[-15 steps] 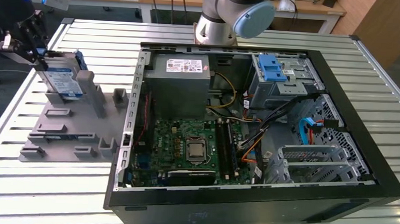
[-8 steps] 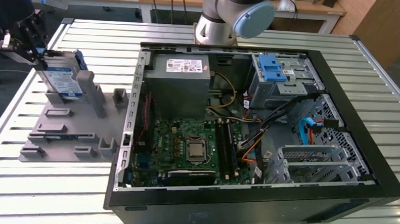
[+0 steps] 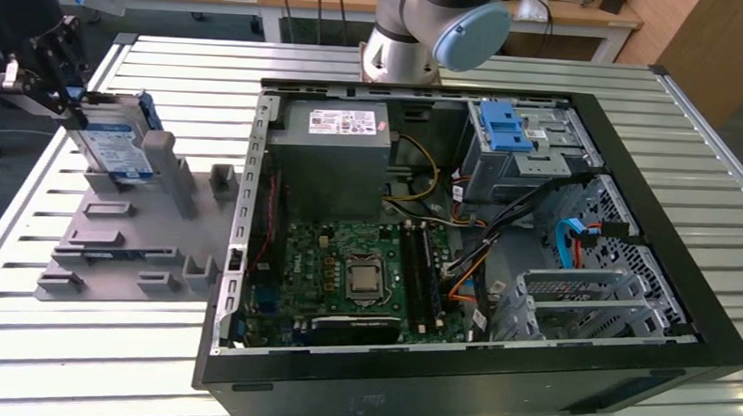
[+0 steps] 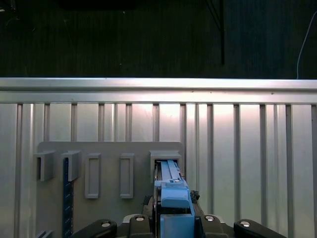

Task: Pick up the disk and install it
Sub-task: 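Pick up the disk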

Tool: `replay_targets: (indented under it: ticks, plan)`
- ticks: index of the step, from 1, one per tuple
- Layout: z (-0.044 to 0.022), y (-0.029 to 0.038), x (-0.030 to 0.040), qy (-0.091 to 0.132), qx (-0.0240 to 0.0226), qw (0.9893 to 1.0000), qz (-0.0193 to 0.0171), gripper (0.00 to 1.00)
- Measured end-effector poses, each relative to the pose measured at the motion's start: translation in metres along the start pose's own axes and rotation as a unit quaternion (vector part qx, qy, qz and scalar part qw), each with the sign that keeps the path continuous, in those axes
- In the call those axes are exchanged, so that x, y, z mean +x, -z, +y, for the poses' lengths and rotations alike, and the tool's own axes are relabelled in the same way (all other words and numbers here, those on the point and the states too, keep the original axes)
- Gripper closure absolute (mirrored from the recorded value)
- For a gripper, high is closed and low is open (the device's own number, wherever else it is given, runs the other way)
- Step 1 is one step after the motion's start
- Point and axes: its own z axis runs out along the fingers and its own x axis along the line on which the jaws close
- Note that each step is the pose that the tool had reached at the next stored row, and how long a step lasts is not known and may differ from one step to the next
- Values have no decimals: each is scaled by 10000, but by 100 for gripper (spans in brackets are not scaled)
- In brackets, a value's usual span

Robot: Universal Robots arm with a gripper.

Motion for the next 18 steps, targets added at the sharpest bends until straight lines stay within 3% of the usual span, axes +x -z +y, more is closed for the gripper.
replay_targets:
  ticks: [2,18]
  plan:
    - [0,29,-1,0,0,10000,0,64]
    - [1,60,-2,0,0,10000,0,64]
